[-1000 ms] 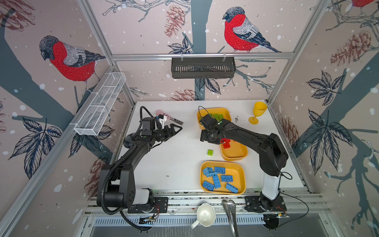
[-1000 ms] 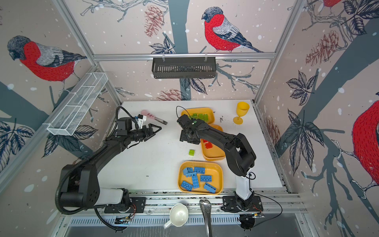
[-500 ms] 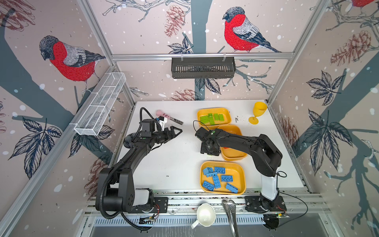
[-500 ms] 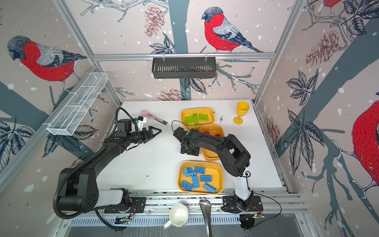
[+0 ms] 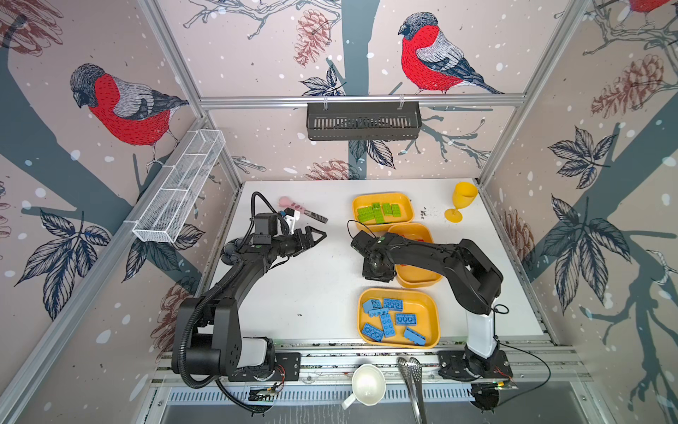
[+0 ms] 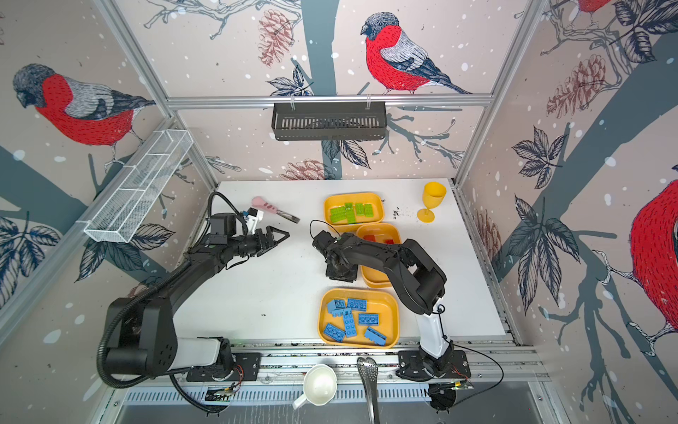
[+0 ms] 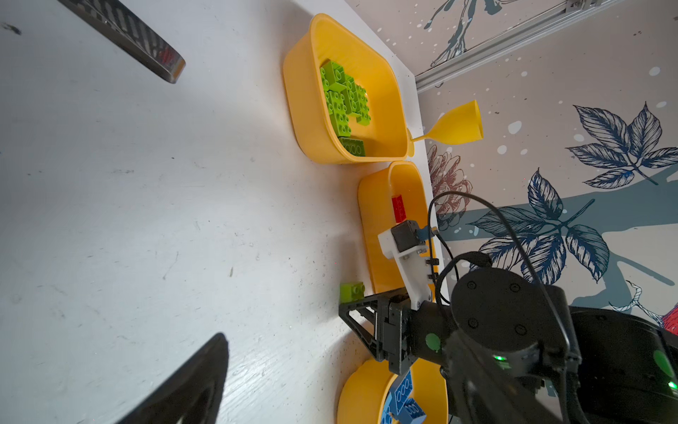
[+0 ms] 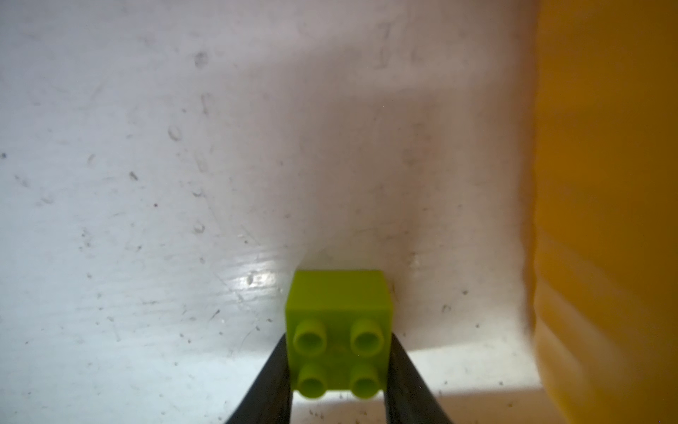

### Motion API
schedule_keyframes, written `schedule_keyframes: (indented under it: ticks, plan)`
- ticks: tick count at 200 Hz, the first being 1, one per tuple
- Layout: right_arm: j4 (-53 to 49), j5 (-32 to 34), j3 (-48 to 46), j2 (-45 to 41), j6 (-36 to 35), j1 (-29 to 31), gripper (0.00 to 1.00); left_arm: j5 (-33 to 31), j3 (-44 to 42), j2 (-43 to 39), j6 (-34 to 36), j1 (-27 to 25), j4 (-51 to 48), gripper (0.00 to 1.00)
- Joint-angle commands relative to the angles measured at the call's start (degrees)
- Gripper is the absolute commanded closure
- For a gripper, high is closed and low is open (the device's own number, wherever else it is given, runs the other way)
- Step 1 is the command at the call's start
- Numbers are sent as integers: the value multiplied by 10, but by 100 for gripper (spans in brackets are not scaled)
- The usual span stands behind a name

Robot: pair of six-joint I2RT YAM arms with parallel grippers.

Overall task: Sort the legos into containers by color
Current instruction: 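Grasp the lime-green 2x2 brick with the right gripper and lift, then carry the lime-green brick to the farthest tray and release it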

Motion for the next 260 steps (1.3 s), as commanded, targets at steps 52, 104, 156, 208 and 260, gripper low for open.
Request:
schedule_keyframes:
  ticks: [52,104,156,208,260]
  plan:
    - [-7,16,69,-5,-53,-14,71,-1,9,5,1,-1,6,8]
    - [-45,39,199,7,-114,-66,71,2,18,12,-26,-1,32,8]
    - [-43,50,290,57,-184,-175,71,7,26,21,-67,-1,76,8]
    - [-60,80,381,145,-242,-246,68,-5,56,48,-74,-2,80,8]
    - [-75,78,438,177,-268,-275,31,-27,101,78,-29,-1,31,8]
